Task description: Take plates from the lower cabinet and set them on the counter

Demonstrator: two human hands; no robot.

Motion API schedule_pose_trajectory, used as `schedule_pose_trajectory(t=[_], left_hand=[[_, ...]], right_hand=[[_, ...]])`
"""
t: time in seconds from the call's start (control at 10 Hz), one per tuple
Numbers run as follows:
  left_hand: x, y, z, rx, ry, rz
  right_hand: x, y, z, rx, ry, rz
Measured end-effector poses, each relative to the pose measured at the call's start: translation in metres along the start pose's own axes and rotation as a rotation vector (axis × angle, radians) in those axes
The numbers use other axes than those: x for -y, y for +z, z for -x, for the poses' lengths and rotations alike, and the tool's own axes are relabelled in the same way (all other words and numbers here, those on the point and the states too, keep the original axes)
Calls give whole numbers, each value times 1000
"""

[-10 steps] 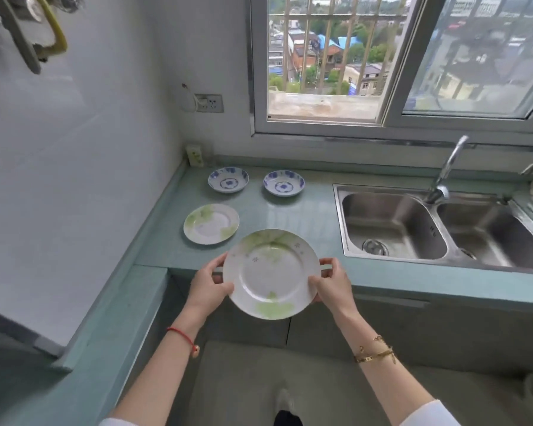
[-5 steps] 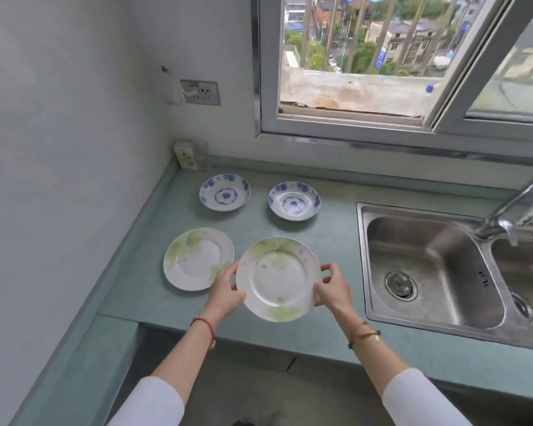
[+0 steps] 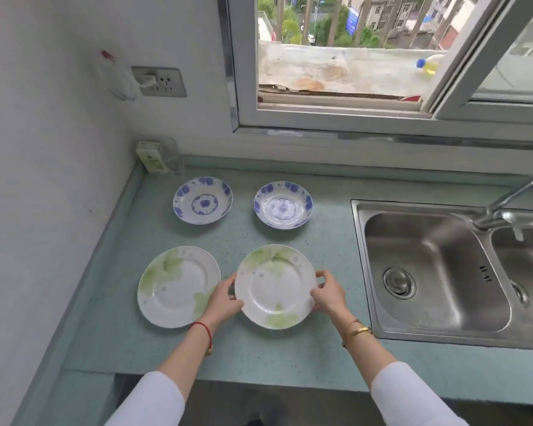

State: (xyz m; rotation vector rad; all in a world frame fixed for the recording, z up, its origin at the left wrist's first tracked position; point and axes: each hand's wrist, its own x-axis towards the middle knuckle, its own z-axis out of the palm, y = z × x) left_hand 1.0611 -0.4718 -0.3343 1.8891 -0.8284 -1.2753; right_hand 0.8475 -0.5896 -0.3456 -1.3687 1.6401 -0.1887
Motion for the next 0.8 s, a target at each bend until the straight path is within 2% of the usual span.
schedule_pose_trajectory(t=[0.6,0.7,0.8], left_hand=[[1,-2,-10,54,17,-2],[1,-4,-4,30,5,-48],[5,-10,-1,-38,-61,-153]], right_hand=[[-2,4,-3,19,27,-60],[-7,1,6,-21,35,-34],[-5,-1,14,-130,12,-38]])
